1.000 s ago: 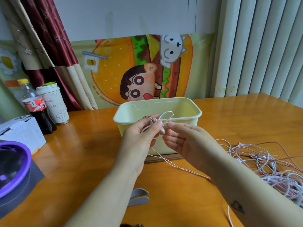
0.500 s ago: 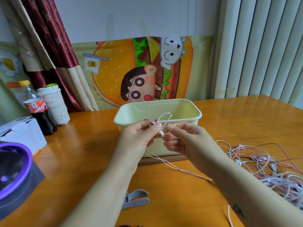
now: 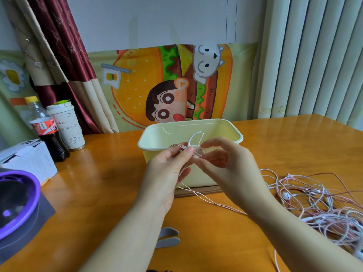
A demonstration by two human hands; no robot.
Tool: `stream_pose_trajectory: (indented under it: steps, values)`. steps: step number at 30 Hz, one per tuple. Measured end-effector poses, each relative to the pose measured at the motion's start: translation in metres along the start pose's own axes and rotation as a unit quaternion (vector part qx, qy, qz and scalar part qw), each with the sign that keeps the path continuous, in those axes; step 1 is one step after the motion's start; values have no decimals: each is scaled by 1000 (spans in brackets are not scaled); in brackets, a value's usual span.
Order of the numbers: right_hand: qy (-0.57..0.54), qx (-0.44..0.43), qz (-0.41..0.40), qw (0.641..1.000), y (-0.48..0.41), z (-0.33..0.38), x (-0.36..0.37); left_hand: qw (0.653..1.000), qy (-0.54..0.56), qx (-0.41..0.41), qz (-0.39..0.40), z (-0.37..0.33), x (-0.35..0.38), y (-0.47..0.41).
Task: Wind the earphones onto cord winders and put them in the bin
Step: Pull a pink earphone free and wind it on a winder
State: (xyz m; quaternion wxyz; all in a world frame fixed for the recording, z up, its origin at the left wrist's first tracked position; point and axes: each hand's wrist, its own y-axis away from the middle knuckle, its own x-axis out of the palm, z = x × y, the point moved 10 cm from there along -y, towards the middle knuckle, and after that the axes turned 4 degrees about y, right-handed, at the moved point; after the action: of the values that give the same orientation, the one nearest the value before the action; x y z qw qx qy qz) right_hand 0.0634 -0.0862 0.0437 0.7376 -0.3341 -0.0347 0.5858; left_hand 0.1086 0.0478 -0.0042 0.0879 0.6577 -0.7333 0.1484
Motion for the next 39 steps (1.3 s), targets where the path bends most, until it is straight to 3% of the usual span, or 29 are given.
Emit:
stream_pose_trajectory:
  steps: [5,16,19,23,28,39]
  values:
    - [68,-75,-24,995,6,9,3,1000,16,3,7,0,6,3]
    - [195,-262,-60,943,17,20,5,999,31,-9,4,4,7,6]
    - [159,-250,-42,954,16,19,0,999,46,-12,7,3,5,5]
    - [54,-152,-46,986,5,12,-12,998,51,-11,18,0,8,4]
    - [2,-107,-15,994,1,7,-2,999,43,-5,24,3,10,6]
    - [59,-197,-80,975,10,17,-6,1000,18,14,15,-1,9,7]
